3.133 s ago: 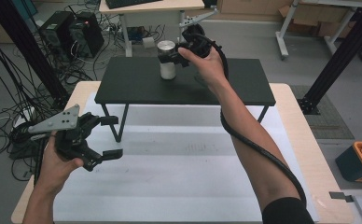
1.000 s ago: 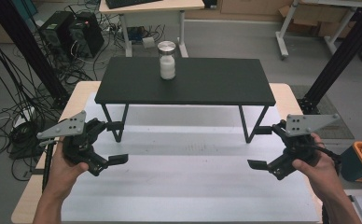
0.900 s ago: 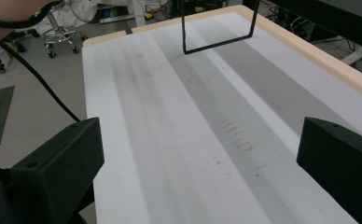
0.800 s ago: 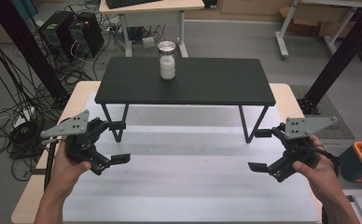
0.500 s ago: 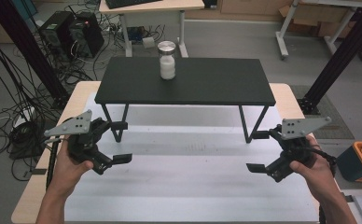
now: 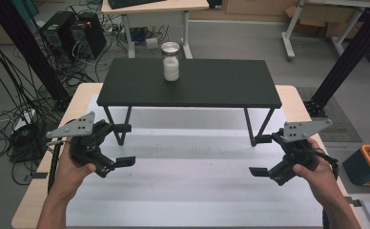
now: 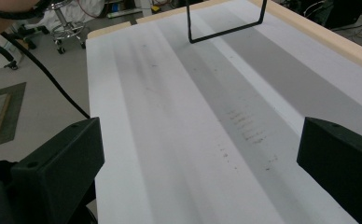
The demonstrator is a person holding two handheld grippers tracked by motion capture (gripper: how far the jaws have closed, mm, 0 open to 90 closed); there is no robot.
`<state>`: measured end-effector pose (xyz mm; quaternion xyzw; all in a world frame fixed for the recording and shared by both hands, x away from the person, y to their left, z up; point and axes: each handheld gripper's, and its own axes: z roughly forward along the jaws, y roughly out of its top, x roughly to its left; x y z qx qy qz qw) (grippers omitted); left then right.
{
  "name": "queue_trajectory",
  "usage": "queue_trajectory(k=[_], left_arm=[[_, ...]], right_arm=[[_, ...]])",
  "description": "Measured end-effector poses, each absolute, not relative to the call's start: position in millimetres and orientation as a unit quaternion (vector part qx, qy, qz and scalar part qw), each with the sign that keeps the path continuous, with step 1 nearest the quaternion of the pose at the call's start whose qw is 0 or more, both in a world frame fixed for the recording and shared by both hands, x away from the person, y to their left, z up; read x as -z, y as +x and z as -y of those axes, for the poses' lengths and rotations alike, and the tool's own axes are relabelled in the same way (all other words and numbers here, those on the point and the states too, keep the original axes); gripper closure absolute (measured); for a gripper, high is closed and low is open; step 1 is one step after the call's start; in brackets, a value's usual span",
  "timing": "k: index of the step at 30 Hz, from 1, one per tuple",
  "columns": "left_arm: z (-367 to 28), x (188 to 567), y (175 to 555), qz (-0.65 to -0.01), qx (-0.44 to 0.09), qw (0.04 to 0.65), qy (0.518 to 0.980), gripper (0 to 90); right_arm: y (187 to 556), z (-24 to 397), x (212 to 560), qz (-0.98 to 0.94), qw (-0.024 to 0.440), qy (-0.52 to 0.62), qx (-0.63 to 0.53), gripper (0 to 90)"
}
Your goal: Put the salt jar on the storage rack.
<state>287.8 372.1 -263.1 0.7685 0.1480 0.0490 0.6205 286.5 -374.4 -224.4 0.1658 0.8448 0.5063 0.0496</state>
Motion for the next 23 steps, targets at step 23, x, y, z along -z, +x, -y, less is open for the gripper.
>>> queue_trajectory(k=[23], left_arm=[[-372.7, 265.4, 289.5, -0.149, -0.046, 0.618, 0.770, 0.3]], right_arm=[[296.4, 364.8, 234.2, -0.849, 0.035, 0.161, -0.503, 0.9]])
